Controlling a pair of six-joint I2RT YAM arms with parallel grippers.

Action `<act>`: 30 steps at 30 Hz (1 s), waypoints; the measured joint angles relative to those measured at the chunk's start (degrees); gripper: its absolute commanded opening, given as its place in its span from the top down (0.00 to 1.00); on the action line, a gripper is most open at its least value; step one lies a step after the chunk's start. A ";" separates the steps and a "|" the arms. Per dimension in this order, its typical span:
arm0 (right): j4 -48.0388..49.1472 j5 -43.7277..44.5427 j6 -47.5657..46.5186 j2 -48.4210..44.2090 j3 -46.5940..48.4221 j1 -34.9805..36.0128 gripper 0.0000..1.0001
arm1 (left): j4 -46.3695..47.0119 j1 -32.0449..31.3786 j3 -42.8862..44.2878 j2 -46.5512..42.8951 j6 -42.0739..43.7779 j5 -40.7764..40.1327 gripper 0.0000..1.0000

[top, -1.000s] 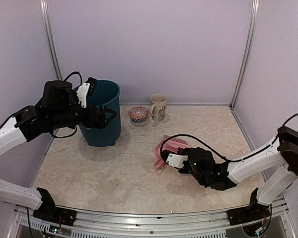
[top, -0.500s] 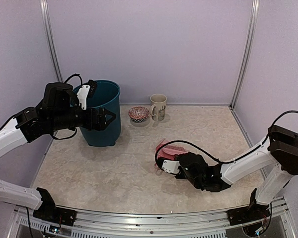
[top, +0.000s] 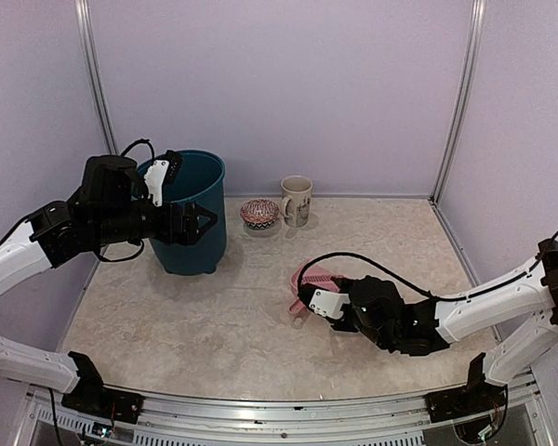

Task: Sweep away the paper scraps from the table
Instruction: Put down the broom in the dustpan, then reset both arms

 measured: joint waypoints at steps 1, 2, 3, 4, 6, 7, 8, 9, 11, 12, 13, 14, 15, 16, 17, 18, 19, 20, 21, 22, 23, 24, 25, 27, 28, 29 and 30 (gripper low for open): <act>-0.98 -1.05 0.90 -1.36 0.04 0.07 0.37 | 0.04 0.00 -0.04 0.00 0.00 0.02 0.01; -2.67 -2.51 1.86 -3.10 0.11 0.07 0.34 | 0.07 0.00 -0.11 -0.02 0.00 0.04 0.01; -4.09 -4.04 2.84 -4.98 0.11 0.07 0.32 | 0.09 0.00 -0.17 -0.04 0.00 0.13 0.01; -5.40 -5.64 4.02 -6.88 0.11 0.07 0.30 | 0.11 0.00 -0.20 -0.09 0.00 0.22 0.01; -7.32 -8.17 5.81 -10.29 0.11 0.11 0.29 | 0.22 0.00 -0.20 -0.17 0.00 0.37 0.01; -8.13 -9.27 6.73 -12.00 0.11 0.15 0.28 | 0.31 0.00 -0.20 -0.28 0.00 0.42 0.01; -8.87 -10.25 7.52 -13.55 0.11 0.17 0.27 | 0.42 0.00 -0.20 -0.42 0.00 0.46 0.01; -9.46 -11.04 8.33 -14.95 0.11 0.17 0.25 | 0.48 0.00 -0.20 -0.59 -0.02 0.48 0.01; -10.05 -11.93 9.49 -17.07 0.11 0.15 0.22 | 0.63 0.00 -0.20 -1.01 -0.02 0.48 0.01; -10.34 -12.37 10.14 -18.29 0.11 0.15 0.21 | 0.76 0.00 -0.20 -1.25 -0.02 0.48 0.01; -10.40 -12.61 10.80 -19.02 0.11 0.07 0.20 | 0.85 0.00 -0.20 -1.51 -0.02 0.46 0.01; -10.47 -12.76 11.56 -19.85 0.11 -0.31 0.19 | 0.85 0.00 -0.20 -1.79 -0.02 0.46 0.01; -10.54 -13.07 12.44 -20.55 0.11 -0.66 0.19 | 0.85 0.00 -0.20 -2.08 -0.02 0.46 0.01; -10.60 -13.46 13.27 -21.11 0.11 -1.20 0.19 | 0.87 0.00 -0.20 -2.34 -0.02 0.46 0.01; -10.78 -13.90 14.32 -21.59 0.11 -2.10 0.18 | 0.85 0.00 -0.20 -2.78 -0.02 0.42 0.01; -11.02 -14.08 15.08 -21.94 0.11 -3.02 0.18 | 0.85 0.00 -0.20 -3.17 0.00 0.33 0.01; -11.54 -14.71 16.22 -22.27 0.11 -4.39 0.18 | 0.85 0.00 -0.20 -3.67 0.00 0.04 0.01; -12.31 -15.26 17.51 -22.49 0.11 -5.99 0.18 | 0.85 0.00 -0.17 -4.26 0.00 -0.31 0.01; -12.98 -15.58 18.53 -22.56 0.11 -7.28 0.18 | 0.81 0.00 -0.13 -4.90 0.00 -0.81 0.01; -13.62 -16.09 19.61 -22.58 0.13 -8.55 0.18 | 0.76 0.00 0.07 -5.57 0.02 -1.42 0.01; -14.34 -16.59 20.70 -22.58 0.15 -9.66 0.17 | 0.70 0.00 0.50 -6.19 0.04 -2.19 0.01; -14.95 -17.00 21.53 -22.58 0.20 -10.73 0.17 | 0.76 0.00 0.90 -6.69 0.07 -2.93 0.01; -15.65 -17.81 22.53 -22.58 0.22 -12.04 0.17 | 0.72 0.00 1.51 -7.23 0.20 -4.20 0.01; -16.61 -18.93 24.46 -22.60 0.28 -14.51 0.15 | 0.81 0.07 2.58 -8.37 0.46 -7.23 0.01; -17.00 -19.56 25.35 -22.64 0.31 -15.78 0.15 | 0.90 0.15 2.93 -8.98 0.59 -8.94 0.01; -17.27 -20.24 26.29 -22.73 0.33 -17.05 0.14 | 0.92 0.31 3.17 -9.60 0.74 -10.73 0.01; -17.53 -20.59 26.93 -22.84 0.37 -18.05 0.11 | 1.01 0.57 3.26 -10.10 0.87 -12.09 0.01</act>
